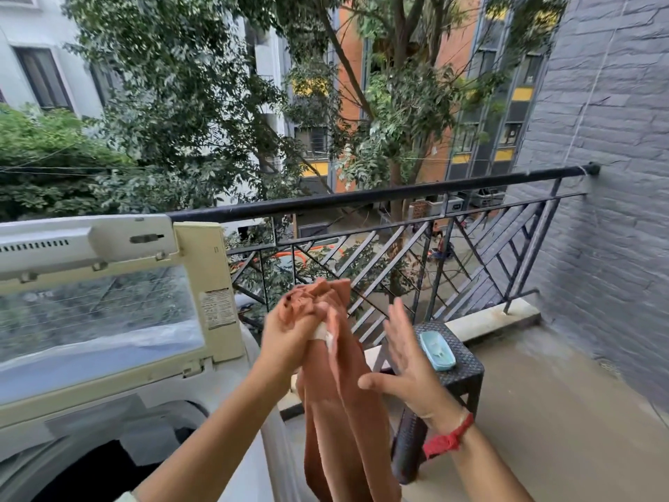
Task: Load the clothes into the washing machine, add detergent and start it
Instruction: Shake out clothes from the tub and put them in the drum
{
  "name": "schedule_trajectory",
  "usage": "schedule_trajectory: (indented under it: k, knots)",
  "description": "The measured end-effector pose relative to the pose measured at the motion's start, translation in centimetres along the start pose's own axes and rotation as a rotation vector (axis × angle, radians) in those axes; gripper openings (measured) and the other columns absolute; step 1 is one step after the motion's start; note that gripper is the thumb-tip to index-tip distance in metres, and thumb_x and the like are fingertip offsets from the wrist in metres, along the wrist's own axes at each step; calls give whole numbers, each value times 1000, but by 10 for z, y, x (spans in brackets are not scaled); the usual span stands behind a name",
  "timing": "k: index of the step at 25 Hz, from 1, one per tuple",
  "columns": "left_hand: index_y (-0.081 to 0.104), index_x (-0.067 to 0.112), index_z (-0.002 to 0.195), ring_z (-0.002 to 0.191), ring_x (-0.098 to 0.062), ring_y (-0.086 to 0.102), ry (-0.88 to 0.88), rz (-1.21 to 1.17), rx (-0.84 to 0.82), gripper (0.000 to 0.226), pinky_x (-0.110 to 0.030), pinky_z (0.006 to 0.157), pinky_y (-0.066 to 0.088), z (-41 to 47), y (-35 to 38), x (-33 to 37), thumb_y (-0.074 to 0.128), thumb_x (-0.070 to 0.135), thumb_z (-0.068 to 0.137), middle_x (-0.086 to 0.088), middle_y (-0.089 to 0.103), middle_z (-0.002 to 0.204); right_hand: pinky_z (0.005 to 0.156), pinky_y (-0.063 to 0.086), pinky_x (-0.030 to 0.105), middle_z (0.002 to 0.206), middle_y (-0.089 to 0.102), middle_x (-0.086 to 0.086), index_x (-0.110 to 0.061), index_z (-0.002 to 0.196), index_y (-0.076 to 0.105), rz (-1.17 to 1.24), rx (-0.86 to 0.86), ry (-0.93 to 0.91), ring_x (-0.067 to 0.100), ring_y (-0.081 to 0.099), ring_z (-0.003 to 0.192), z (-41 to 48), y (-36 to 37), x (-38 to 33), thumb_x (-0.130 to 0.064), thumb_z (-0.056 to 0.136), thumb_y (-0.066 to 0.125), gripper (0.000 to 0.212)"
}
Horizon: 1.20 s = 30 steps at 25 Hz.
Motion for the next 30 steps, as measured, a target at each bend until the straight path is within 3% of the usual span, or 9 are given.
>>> schedule_trajectory:
  k: [6,7,9,12,15,21,24,27,30]
  knots:
    - [70,19,75,69,-6,65,208,-333,179,12,-20,66,55,-9,-130,115,64,26,82,5,68,71,94,30,3,135,23,-31,-36,141,-24,-283,-305,166,-4,23,131,-3,75,70,-41,41,92,152]
    - [71,20,65,64,-2,64,245,-308,232,36,-18,63,55,-22,-151,132,49,21,93,7,67,65,102,29,10,142,22,-30,-39,142,-19,-326,-326,117,-3,21,135,6,99,72,-47,40,91,151]
    - [71,21,54,57,1,63,269,-267,345,57,-15,58,53,-50,-196,148,35,17,98,10,65,57,103,36,21,137,42,-30,-39,146,10,-223,-374,87,-4,38,130,23,149,78,-40,51,90,124]
    - [74,22,65,63,0,65,268,-169,553,18,-15,62,54,-104,-276,143,65,26,81,9,69,66,89,50,25,104,69,-20,-50,105,62,-223,-249,-55,8,62,108,31,199,62,-19,73,65,45]
    - [74,28,83,73,-1,66,193,235,703,18,-14,70,53,-157,-344,122,64,14,79,9,72,77,84,46,16,98,69,-15,-51,91,65,-238,-120,-219,2,62,97,38,216,35,-15,62,45,50]
    - [52,36,116,95,-20,62,18,1333,386,49,-35,79,52,-168,-383,69,55,40,67,4,65,101,83,36,20,98,55,2,-26,95,62,-618,-173,-555,22,54,91,22,301,-8,-9,57,49,44]
    - [25,44,141,92,-30,63,-213,1678,118,68,-36,71,52,-168,-417,18,48,36,77,-5,60,108,98,38,54,126,56,8,-26,104,57,-1128,-317,-405,30,54,114,25,319,49,-23,64,45,42]
    - [46,45,127,64,-21,64,-256,1887,-161,60,-24,50,43,-177,-422,-29,69,42,71,0,60,85,100,21,60,102,67,3,-25,102,58,-1428,-565,-285,29,60,104,7,322,99,-37,65,37,45]
    - [53,28,127,124,-31,46,-407,2048,-351,35,-43,101,37,-182,-411,-66,47,33,92,-12,49,133,110,8,51,126,57,5,-27,122,49,-1489,-652,-253,26,47,123,-7,329,95,-28,77,44,45]
Point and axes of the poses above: each hand's wrist, its own z-axis towards the middle knuckle, its own y-axis out of the palm, x = y × z, the point moved 8 cm from there along z, towards the middle knuckle
